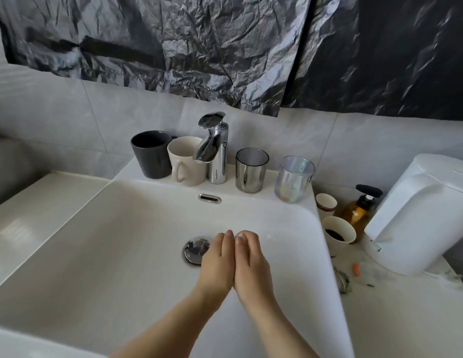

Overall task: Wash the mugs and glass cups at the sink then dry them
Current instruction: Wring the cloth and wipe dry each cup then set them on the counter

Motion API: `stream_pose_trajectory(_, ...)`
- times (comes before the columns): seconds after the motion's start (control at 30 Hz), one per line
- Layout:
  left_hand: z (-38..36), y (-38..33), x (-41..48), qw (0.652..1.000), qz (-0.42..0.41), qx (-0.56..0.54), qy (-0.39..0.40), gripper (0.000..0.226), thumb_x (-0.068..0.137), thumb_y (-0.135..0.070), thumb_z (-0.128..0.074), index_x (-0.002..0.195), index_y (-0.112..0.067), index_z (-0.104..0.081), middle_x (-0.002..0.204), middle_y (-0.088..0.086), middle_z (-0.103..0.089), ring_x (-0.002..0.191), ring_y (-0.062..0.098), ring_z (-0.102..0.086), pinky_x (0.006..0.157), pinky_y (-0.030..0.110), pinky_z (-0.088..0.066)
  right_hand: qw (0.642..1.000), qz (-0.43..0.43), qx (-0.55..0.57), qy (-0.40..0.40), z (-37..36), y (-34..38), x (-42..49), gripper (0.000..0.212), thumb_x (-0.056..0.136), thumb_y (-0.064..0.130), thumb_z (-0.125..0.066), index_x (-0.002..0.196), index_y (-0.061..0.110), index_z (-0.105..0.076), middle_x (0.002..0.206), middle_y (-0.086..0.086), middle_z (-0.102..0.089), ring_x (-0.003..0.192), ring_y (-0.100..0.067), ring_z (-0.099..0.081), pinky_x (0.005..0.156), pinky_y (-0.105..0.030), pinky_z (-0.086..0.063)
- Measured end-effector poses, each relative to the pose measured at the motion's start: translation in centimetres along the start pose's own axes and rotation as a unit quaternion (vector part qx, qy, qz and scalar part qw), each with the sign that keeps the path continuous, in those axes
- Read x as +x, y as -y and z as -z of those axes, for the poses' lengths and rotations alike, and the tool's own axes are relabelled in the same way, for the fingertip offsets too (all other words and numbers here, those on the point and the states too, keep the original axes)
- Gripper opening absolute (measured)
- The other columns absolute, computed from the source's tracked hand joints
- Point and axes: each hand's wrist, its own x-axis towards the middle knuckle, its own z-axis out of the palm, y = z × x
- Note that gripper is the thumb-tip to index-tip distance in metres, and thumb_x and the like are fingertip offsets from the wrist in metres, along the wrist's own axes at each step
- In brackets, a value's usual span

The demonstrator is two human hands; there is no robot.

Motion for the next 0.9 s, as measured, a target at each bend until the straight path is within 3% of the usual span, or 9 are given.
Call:
stream_pose_trajectory(0.1, 0.0, 0.6, 0.4, 0.999, 0.034, -0.022, 0.027, 0.039, 0.102, -0.03, -0.037, 0.081, -0.014, -0.065, 0.077, 0.0, -0.07, 0.08, 0.016, -0.065, 0.077, 0.034, -0.051, 0.999, -0.021, 0.038, -0.012, 0.0, -0.1, 0.2, 0.021, 0.096, 0.039, -0.04, 0.079, 0.029, -0.046, 0.076, 0.006, -0.064, 0.079, -0.023, -0.063, 0.071, -0.046, -0.055)
stream_pose_trajectory(0.3, 0.3, 1.1, 0.7, 0.994, 0.1, -0.031, 0.03, 0.04, 0.095, -0.013, -0.042, 0.056, -0.015, -0.053, 0.056, -0.001, -0.056, 0.065, 0.02, -0.053, 0.062, 0.031, -0.041, 0.994, -0.09, 0.067, -0.012, -0.7, -0.1, 0.4, 0.03, 0.087, 0.035, -0.039, 0.062, 0.02, -0.044, 0.069, -0.001, -0.057, 0.069, -0.025, -0.056, 0.065, -0.04, -0.052)
stream_pose_trajectory(0.43, 0.2, 1.0, 0.8, 0.995, 0.095, 0.003, 0.026, 0.04, 0.09, -0.005, -0.04, 0.052, -0.014, -0.043, 0.047, -0.006, -0.044, 0.057, 0.018, -0.042, 0.055, 0.026, -0.034, 0.986, -0.135, 0.09, -0.032, -0.6, 0.0, 0.5, 0.034, 0.089, 0.013, -0.038, 0.056, 0.015, -0.04, 0.061, -0.003, -0.049, 0.059, -0.022, -0.045, 0.055, -0.027, -0.037)
stream_pose_trajectory(0.53, 0.0, 1.1, 0.7, 0.998, 0.047, 0.029, 0.027, 0.039, 0.096, -0.013, -0.042, 0.057, -0.015, -0.05, 0.057, -0.003, -0.053, 0.063, 0.019, -0.05, 0.062, 0.033, -0.042, 0.982, -0.149, 0.106, -0.04, -0.4, -0.1, 0.8, 0.034, 0.087, 0.014, -0.04, 0.054, 0.015, -0.044, 0.06, -0.001, -0.051, 0.058, -0.02, -0.047, 0.054, -0.024, -0.037)
stream_pose_trajectory(0.63, -0.1, 1.5, 0.7, 0.996, 0.049, 0.022, 0.071, 0.029, 0.099, -0.031, -0.044, 0.083, -0.011, -0.057, 0.082, 0.004, -0.063, 0.078, 0.018, -0.06, 0.075, 0.038, -0.05, 0.984, -0.117, 0.121, -0.062, 0.1, -0.7, 1.0, 0.031, 0.09, 0.025, -0.043, 0.06, 0.017, -0.046, 0.064, 0.0, -0.056, 0.064, -0.021, -0.053, 0.055, -0.028, -0.049)
stream_pose_trajectory(0.73, 0.3, 1.0, 0.8, 0.979, 0.152, -0.01, 0.139, 0.035, 0.098, -0.05, -0.039, 0.105, -0.022, -0.059, 0.095, -0.001, -0.067, 0.083, 0.013, -0.065, 0.066, 0.03, -0.053, 0.991, -0.052, 0.105, -0.07, 0.4, -1.4, 1.0, 0.018, 0.097, 0.027, -0.044, 0.08, 0.029, -0.049, 0.084, 0.007, -0.061, 0.084, -0.017, -0.059, 0.08, -0.037, -0.051)
stream_pose_trajectory(0.8, 0.7, 1.0, 1.1, 0.959, 0.227, -0.041, 0.166, 0.049, 0.094, -0.061, -0.036, 0.106, -0.025, -0.066, 0.099, 0.002, -0.072, 0.089, 0.018, -0.069, 0.073, 0.034, -0.057, 0.998, 0.019, 0.053, -0.041, 0.2, -1.4, 0.9, 0.013, 0.097, 0.025, -0.045, 0.097, 0.037, -0.048, 0.103, 0.012, -0.058, 0.099, -0.007, -0.057, 0.089, -0.028, -0.048)
stream_pose_trajectory(0.87, 1.3, 1.0, 1.6, 0.944, 0.272, -0.099, 0.157, 0.055, 0.091, -0.065, -0.04, 0.1, -0.02, -0.071, 0.098, 0.006, -0.074, 0.096, 0.022, -0.069, 0.084, 0.038, -0.056, 0.997, 0.078, 0.018, -0.006, 0.0, -1.2, 0.7, 0.028, 0.097, 0.02, -0.046, 0.105, 0.046, -0.044, 0.108, 0.024, -0.048, 0.102, 0.012, -0.048, 0.087, -0.006, -0.039)
stream_pose_trajectory(0.9, 1.4, 1.0, 1.9, 0.944, 0.272, -0.118, 0.146, 0.052, 0.091, -0.061, -0.042, 0.096, -0.018, -0.071, 0.093, 0.006, -0.074, 0.093, 0.022, -0.069, 0.08, 0.036, -0.055, 0.994, 0.105, -0.001, 0.006, 0.0, -1.2, 0.6, 0.032, 0.096, 0.018, -0.047, 0.105, 0.048, -0.044, 0.108, 0.027, -0.043, 0.102, 0.016, -0.044, 0.084, -0.002, -0.034)
